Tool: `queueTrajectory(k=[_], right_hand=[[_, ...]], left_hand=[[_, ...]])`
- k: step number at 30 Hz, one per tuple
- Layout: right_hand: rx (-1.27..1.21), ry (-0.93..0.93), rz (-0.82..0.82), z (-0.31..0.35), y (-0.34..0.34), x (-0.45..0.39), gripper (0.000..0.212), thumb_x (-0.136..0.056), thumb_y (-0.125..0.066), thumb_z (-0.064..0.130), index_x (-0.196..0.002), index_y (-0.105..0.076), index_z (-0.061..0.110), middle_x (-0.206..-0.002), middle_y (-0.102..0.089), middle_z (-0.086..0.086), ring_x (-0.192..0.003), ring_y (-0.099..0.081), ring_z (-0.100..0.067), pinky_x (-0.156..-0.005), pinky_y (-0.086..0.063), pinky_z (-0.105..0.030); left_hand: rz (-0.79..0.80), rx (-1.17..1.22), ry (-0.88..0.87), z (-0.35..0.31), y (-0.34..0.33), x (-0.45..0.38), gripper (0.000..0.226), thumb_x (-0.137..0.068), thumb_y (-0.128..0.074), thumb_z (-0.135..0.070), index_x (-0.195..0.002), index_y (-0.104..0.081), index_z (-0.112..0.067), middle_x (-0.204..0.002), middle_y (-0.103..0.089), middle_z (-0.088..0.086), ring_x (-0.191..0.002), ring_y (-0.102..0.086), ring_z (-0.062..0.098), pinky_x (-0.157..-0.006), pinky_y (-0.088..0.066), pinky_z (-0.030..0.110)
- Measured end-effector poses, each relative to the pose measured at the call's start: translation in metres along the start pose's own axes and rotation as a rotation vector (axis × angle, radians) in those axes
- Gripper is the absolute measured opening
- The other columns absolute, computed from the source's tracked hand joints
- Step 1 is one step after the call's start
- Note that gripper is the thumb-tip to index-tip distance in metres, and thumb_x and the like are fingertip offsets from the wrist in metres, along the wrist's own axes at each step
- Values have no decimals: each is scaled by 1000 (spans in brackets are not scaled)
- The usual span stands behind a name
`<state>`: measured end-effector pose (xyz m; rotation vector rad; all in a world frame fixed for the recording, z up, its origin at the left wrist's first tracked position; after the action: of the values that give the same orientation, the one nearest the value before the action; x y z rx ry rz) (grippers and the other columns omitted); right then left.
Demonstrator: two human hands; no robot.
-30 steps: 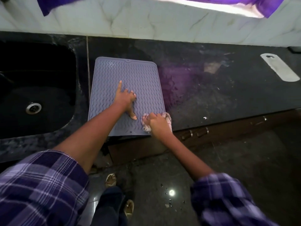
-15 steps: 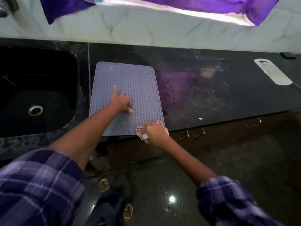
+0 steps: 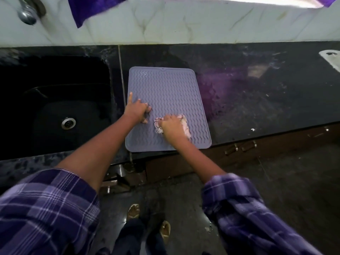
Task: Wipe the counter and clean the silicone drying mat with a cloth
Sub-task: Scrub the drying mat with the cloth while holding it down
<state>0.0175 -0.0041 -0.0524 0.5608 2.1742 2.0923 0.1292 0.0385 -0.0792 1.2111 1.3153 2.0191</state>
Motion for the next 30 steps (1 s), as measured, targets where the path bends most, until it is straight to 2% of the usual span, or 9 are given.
queueTrajectory(k=[4, 8, 11, 14, 18, 22, 24, 27, 30], right_hand=[[-55, 71, 133, 18, -21, 40, 40, -85, -60, 18, -123, -53, 7, -122, -55, -16, -114, -52, -33, -96, -42, -43], [-110, 58, 361, 4, 3, 33, 32, -83, -59, 11, -115, -58, 4, -112, -63, -15, -104, -60, -29, -86, -49, -34], [-140, 56, 189, 27, 28, -1, 31, -85, -59, 15, -114, -60, 5, -112, -65, -15, -103, -62, -31, -84, -50, -38], [-49, 170, 118, 84, 7, 8, 36, -88, -55, 12, -123, -55, 8, -126, -55, -16, -117, -53, -33, -98, -44, -42], [-16, 227, 207, 88, -8, 40, 33, -88, -55, 10, -121, -56, 5, -124, -56, -17, -116, -53, -33, -102, -41, -41], [-1, 186, 216, 70, 12, 25, 29, -86, -60, 17, -113, -64, 6, -112, -66, -12, -102, -63, -30, -86, -50, -37], [1, 215, 154, 81, 17, 25, 34, -87, -60, 17, -120, -62, 15, -118, -63, -9, -108, -60, -28, -90, -47, -37], [41, 278, 178, 94, -7, 41, 34, -88, -58, 16, -121, -59, 8, -130, -53, -12, -118, -50, -31, -105, -36, -44], [-107, 132, 303, 55, -12, 46, 29, -87, -61, 14, -115, -59, 8, -120, -61, -12, -109, -57, -25, -99, -43, -37]], left_hand=[[-6, -56, -22, 2, 3, -8, 62, -84, -63, -46, -140, -47, -25, -143, -48, -3, -147, -19, 25, -113, 11, 61], [7, -39, -98, 4, 6, -8, 58, -83, -64, -49, -135, -53, -26, -134, -55, -5, -142, -29, 23, -108, 14, 66], [25, 29, -140, 16, 8, -12, 54, -85, -65, -43, -136, -52, -31, -134, -56, -5, -140, -34, 19, -108, 14, 67], [11, -75, -196, 22, 5, -14, 65, -85, -63, -46, -144, -40, -34, -145, -44, 1, -145, -24, 22, -107, 12, 69], [-10, -92, -217, 19, 1, -15, 70, -84, -64, -45, -147, -36, -31, -150, -40, 2, -147, -16, 26, -107, 15, 68], [-17, -54, -192, 17, 3, -11, 66, -85, -66, -37, -145, -41, -28, -154, -34, 4, -149, -11, 29, -108, 15, 67], [0, -62, -186, 15, 3, -9, 64, -84, -67, -36, -143, -43, -28, -154, -34, 3, -149, -10, 29, -108, 16, 66], [1, -137, -172, 9, 8, -5, 62, -83, -68, -40, -140, -47, -28, -150, -40, 3, -149, -13, 30, -108, 14, 67], [-23, -176, -168, 1, 14, -3, 57, -81, -71, -38, -133, -56, -22, -148, -44, 9, -148, -16, 29, -110, 13, 65]])
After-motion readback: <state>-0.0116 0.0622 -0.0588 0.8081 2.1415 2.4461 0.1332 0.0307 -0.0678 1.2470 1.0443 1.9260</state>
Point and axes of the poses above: each hand's wrist, its own x-axis away from the middle knuckle, its own y-axis out of the back of the hand, z = x × y, the point moved 7 cm from there along -x, towards the middle knuckle
